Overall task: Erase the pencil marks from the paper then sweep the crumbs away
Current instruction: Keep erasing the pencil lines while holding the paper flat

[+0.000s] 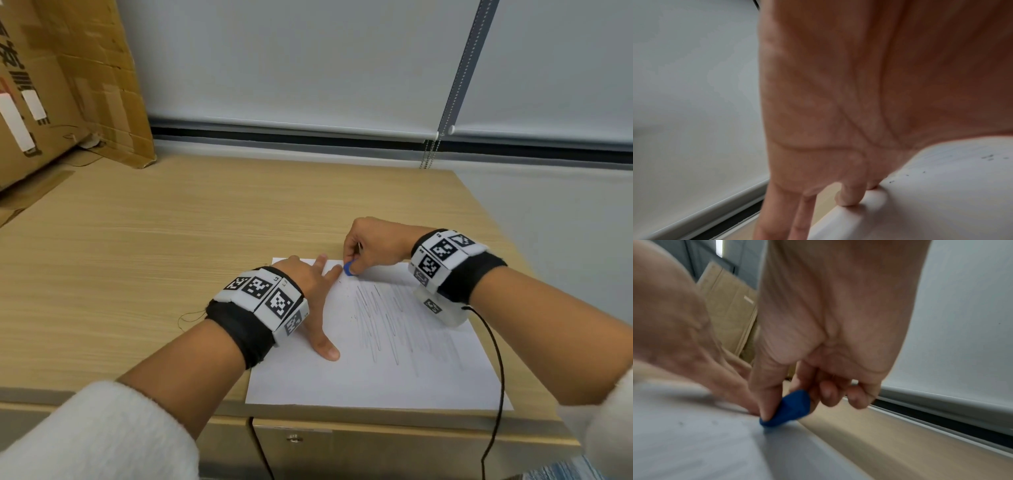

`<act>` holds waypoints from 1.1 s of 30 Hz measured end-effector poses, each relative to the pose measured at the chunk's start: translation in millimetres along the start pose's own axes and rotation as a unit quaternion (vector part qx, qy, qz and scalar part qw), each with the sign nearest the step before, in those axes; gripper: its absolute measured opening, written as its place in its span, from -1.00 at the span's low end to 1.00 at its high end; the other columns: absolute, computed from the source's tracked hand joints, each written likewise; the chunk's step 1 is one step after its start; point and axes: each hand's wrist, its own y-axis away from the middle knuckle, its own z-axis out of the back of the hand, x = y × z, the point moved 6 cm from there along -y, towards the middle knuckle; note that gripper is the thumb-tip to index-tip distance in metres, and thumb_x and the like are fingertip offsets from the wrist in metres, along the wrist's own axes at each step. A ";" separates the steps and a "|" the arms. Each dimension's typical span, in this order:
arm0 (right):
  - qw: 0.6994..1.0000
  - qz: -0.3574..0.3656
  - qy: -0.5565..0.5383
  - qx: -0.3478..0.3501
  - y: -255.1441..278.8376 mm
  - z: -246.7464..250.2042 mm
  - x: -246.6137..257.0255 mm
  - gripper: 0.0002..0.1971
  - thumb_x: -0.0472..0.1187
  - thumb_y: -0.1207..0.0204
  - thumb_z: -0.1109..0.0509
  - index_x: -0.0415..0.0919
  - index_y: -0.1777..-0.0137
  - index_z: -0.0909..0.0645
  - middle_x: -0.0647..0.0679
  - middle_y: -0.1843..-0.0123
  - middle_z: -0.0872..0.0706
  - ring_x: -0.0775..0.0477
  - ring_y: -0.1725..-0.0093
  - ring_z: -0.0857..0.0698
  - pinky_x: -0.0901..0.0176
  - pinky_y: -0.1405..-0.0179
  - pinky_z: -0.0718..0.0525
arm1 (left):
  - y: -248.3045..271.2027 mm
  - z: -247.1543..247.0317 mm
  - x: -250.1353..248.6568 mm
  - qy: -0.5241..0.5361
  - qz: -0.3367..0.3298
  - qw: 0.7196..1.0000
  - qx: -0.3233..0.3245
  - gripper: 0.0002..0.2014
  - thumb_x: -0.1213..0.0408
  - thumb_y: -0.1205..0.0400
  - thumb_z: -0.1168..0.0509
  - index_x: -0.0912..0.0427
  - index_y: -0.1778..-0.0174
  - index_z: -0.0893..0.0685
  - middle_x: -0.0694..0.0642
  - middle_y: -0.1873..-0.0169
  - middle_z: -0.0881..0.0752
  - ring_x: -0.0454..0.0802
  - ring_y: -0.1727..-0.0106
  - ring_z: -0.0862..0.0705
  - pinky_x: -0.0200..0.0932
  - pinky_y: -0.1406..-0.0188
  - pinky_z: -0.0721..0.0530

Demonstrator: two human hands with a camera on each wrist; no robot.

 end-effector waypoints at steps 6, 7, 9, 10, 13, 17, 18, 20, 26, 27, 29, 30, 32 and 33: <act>0.995 0.002 0.006 0.096 9.0 -13.8 7.2 -0.88 -0.25 -0.37 -0.58 -0.26 0.11 -0.81 0.11 0.37 -0.73 0.30 0.42 -0.60 0.49 0.34 -0.54 | -1.2 -0.4 -0.9 -0.005 0.002 1.000 -0.002 0.36 -0.40 -0.24 -0.50 -0.15 -0.67 0.37 -0.03 -0.69 0.34 0.33 -0.69 0.07 0.33 -0.54 -0.22; 0.997 0.001 0.006 0.082 8.1 -11.1 6.9 -0.88 -0.25 -0.37 -0.58 -0.25 0.12 -0.81 0.09 0.35 -0.75 0.29 0.39 -0.61 0.46 0.32 -0.55 | -1.1 -0.3 -1.0 -0.008 0.003 1.000 -0.001 0.36 -0.40 -0.25 -0.50 -0.15 -0.67 0.38 -0.03 -0.69 0.35 0.33 -0.69 0.07 0.32 -0.54 -0.22; 1.000 0.008 0.006 0.022 6.6 -5.0 5.6 -0.92 -0.24 -0.37 -0.58 -0.23 0.17 -0.81 0.03 0.29 -0.78 0.20 0.33 -0.63 0.36 0.25 -0.55 | -1.3 0.6 -1.5 -0.011 0.003 1.000 -0.001 0.35 -0.39 -0.26 -0.50 -0.14 -0.67 0.38 -0.03 -0.69 0.35 0.34 -0.69 0.05 0.31 -0.54 -0.23; 1.000 0.011 0.006 0.013 8.3 -5.3 6.6 -0.93 -0.25 -0.36 -0.58 -0.22 0.18 -0.80 0.04 0.29 -0.77 0.19 0.33 -0.63 0.34 0.25 -0.55 | -1.1 0.9 -2.1 -0.011 0.003 1.000 -0.001 0.35 -0.38 -0.26 -0.50 -0.13 -0.67 0.37 -0.02 -0.69 0.35 0.34 -0.69 0.04 0.31 -0.54 -0.24; 0.995 0.014 0.013 0.099 17.2 -18.6 12.4 -0.88 -0.26 -0.35 -0.58 -0.25 0.13 -0.81 0.14 0.38 -0.71 0.29 0.43 -0.60 0.48 0.38 -0.51 | -1.3 1.9 -3.4 -0.013 0.002 1.000 0.004 0.35 -0.37 -0.27 -0.50 -0.13 -0.67 0.38 0.00 -0.68 0.36 0.33 -0.69 0.02 0.29 -0.53 -0.27; 0.999 0.006 0.001 0.046 17.0 -10.4 10.2 -0.90 -0.25 -0.36 -0.58 -0.23 0.15 -0.81 0.12 0.34 -0.73 0.25 0.38 -0.61 0.46 0.34 -0.48 | -3.9 2.7 -4.5 -0.026 0.003 1.000 0.013 0.36 -0.38 -0.26 -0.50 -0.17 -0.65 0.41 0.03 -0.67 0.39 0.32 -0.68 -0.07 0.28 -0.55 -0.31; 1.000 0.009 -0.003 0.025 18.1 -9.4 10.1 -0.92 -0.25 -0.36 -0.58 -0.22 0.16 -0.81 0.10 0.33 -0.73 0.22 0.36 -0.61 0.43 0.32 -0.49 | -4.6 2.6 -4.5 -0.029 0.002 1.000 0.013 0.36 -0.38 -0.25 -0.50 -0.18 -0.65 0.42 0.03 -0.67 0.38 0.31 -0.67 -0.10 0.28 -0.55 -0.32; 0.998 0.013 -0.006 0.055 22.8 -16.6 13.2 -0.90 -0.25 -0.35 -0.58 -0.21 0.14 -0.81 0.15 0.36 -0.72 0.24 0.38 -0.61 0.43 0.32 -0.52 | -5.5 3.1 -4.7 -0.029 0.000 0.999 0.014 0.36 -0.39 -0.25 -0.50 -0.18 -0.66 0.40 0.05 -0.68 0.37 0.27 -0.66 -0.17 0.25 -0.54 -0.35; 0.999 0.008 -0.014 0.040 24.9 -13.1 13.1 -0.90 -0.25 -0.37 -0.57 -0.25 0.15 -0.81 0.08 0.31 -0.77 0.24 0.36 -0.60 0.40 0.28 -0.53 | -6.7 3.2 -5.2 -0.029 -0.001 0.999 0.018 0.37 -0.39 -0.24 -0.51 -0.16 -0.66 0.41 0.08 -0.67 0.39 0.20 -0.63 -0.27 0.24 -0.53 -0.37; 0.999 0.010 -0.018 0.030 26.7 -13.7 13.1 -0.91 -0.25 -0.37 -0.57 -0.24 0.16 -0.81 0.06 0.31 -0.76 0.23 0.37 -0.59 0.41 0.30 -0.52 | -6.8 3.2 -5.4 -0.029 -0.003 0.999 0.015 0.38 -0.39 -0.23 -0.51 -0.16 -0.66 0.41 0.09 -0.67 0.38 0.20 -0.62 -0.29 0.23 -0.52 -0.38; 0.997 0.017 -0.017 0.070 32.4 -23.0 16.8 -0.90 -0.24 -0.36 -0.58 -0.22 0.14 -0.81 0.09 0.34 -0.72 0.25 0.41 -0.58 0.43 0.34 -0.52 | -6.5 2.8 -5.3 -0.028 -0.002 0.999 0.016 0.38 -0.39 -0.23 -0.51 -0.15 -0.66 0.41 0.10 -0.67 0.38 0.19 -0.61 -0.30 0.21 -0.50 -0.41; 0.995 0.018 -0.014 0.102 35.3 -27.6 19.5 -0.88 -0.23 -0.36 -0.58 -0.21 0.12 -0.81 0.10 0.36 -0.71 0.26 0.43 -0.58 0.43 0.34 -0.53 | -6.6 2.7 -5.3 -0.028 0.000 0.999 0.019 0.38 -0.39 -0.24 -0.51 -0.15 -0.66 0.42 0.11 -0.67 0.39 0.18 -0.62 -0.29 0.19 -0.50 -0.42; 0.995 0.011 -0.015 0.102 34.4 -24.3 19.1 -0.88 -0.22 -0.37 -0.58 -0.23 0.12 -0.81 0.09 0.39 -0.70 0.27 0.46 -0.57 0.44 0.35 -0.52 | -6.7 2.7 -5.8 -0.023 0.001 0.999 0.024 0.37 -0.37 -0.26 -0.51 -0.16 -0.65 0.43 0.11 -0.67 0.40 0.16 -0.63 -0.27 0.19 -0.50 -0.42; 0.997 0.004 -0.021 0.072 32.8 -19.3 16.6 -0.89 -0.23 -0.37 -0.58 -0.24 0.13 -0.81 0.09 0.39 -0.70 0.26 0.45 -0.57 0.43 0.35 -0.51 | -6.5 3.3 -6.5 -0.022 0.000 0.999 0.023 0.36 -0.36 -0.26 -0.52 -0.17 -0.65 0.41 0.12 -0.67 0.39 0.16 -0.63 -0.27 0.19 -0.50 -0.42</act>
